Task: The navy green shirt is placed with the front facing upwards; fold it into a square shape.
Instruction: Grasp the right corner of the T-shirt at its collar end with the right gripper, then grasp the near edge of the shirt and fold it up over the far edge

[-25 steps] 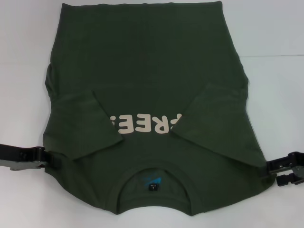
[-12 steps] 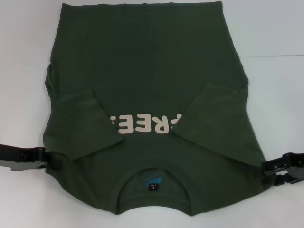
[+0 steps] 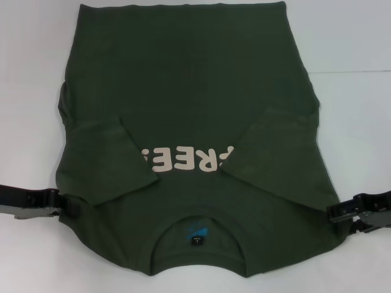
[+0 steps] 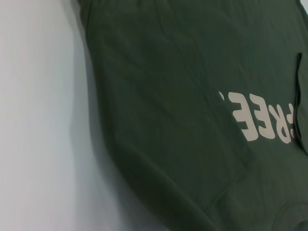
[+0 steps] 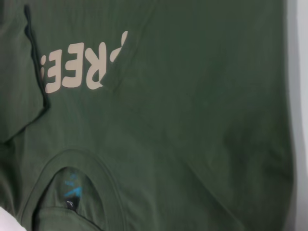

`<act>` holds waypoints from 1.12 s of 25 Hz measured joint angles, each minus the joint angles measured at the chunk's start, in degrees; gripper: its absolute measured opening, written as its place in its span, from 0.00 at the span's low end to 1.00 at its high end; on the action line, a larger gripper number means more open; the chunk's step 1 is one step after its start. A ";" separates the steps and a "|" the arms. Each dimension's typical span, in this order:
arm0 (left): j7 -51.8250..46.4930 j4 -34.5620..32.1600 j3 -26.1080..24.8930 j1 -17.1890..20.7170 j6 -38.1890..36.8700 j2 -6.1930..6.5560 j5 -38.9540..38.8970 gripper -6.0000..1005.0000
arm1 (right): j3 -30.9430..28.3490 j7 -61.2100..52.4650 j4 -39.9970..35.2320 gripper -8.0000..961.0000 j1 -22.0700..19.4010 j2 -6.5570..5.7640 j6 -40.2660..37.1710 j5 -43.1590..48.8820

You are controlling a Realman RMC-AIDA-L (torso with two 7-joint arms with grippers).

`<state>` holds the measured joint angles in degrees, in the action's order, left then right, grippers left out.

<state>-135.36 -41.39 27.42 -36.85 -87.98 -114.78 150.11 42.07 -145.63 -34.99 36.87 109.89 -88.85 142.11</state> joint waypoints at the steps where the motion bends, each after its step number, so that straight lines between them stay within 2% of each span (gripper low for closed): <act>1: 0.00 0.00 0.00 -0.02 0.00 0.00 0.00 0.04 | 0.02 0.00 0.01 0.87 0.06 0.06 0.08 0.00; 7: 0.10 0.00 0.00 -0.06 0.06 0.00 -0.01 0.04 | 0.04 -0.01 0.01 0.87 0.13 0.23 0.45 0.00; 13: 0.10 0.00 0.00 -0.22 0.10 0.06 -0.05 0.04 | 1.37 -1.51 -0.13 0.82 0.13 0.03 0.83 0.19; 18: 0.10 -0.03 0.00 -0.29 0.09 0.17 -0.29 0.04 | 1.65 -2.88 -0.34 0.59 0.30 -0.06 2.02 2.28; 28: 0.10 -0.19 0.00 -0.30 0.36 0.25 -0.56 0.04 | 1.71 -2.58 -0.44 0.25 1.60 0.45 2.20 4.47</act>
<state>-135.26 -41.58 27.42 -37.14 -87.62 -114.53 149.55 43.77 -148.21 -35.43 38.47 110.34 -86.65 146.58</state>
